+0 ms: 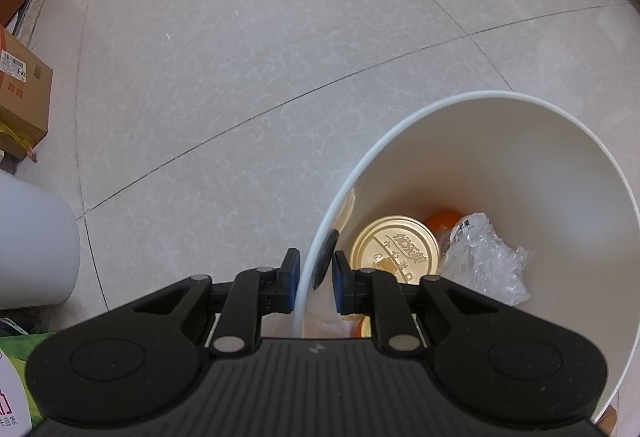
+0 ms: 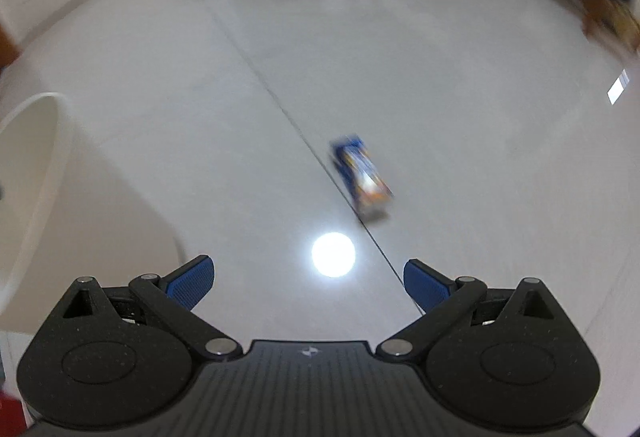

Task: Collect trash
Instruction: 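Lower the right tool to the white crumpled tissue and grasp it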

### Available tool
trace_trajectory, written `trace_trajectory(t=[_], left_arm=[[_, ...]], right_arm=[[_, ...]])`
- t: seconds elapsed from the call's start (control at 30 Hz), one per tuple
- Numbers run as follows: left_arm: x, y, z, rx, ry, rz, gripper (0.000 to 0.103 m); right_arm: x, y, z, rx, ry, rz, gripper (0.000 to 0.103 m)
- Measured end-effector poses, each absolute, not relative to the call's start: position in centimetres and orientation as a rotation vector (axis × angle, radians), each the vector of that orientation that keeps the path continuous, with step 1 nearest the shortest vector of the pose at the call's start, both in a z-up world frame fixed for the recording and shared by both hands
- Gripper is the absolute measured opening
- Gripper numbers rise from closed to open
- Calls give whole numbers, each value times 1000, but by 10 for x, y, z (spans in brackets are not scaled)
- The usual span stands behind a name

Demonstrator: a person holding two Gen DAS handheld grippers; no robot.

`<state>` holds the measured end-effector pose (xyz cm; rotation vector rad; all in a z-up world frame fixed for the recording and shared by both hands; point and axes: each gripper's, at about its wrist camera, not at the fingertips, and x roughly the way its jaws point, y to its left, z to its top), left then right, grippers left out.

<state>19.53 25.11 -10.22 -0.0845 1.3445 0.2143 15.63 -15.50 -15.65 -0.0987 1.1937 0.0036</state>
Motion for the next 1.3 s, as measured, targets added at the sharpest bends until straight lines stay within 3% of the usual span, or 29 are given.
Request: trace_trajectory(t=[0.2, 0.5, 0.83, 1.3], left_arm=[[195, 254, -102, -92, 1345, 210, 15], [197, 252, -103, -95, 1350, 216, 15], [196, 259, -106, -119, 1355, 216, 15], [197, 260, -105, -122, 1356, 215, 15]], right_arm=[[159, -215, -201, -28, 1290, -125, 103], [160, -304, -234, 134, 1287, -336, 101], [164, -373, -281, 238, 1324, -512, 85], [167, -379, -306, 198, 1373, -546, 68]])
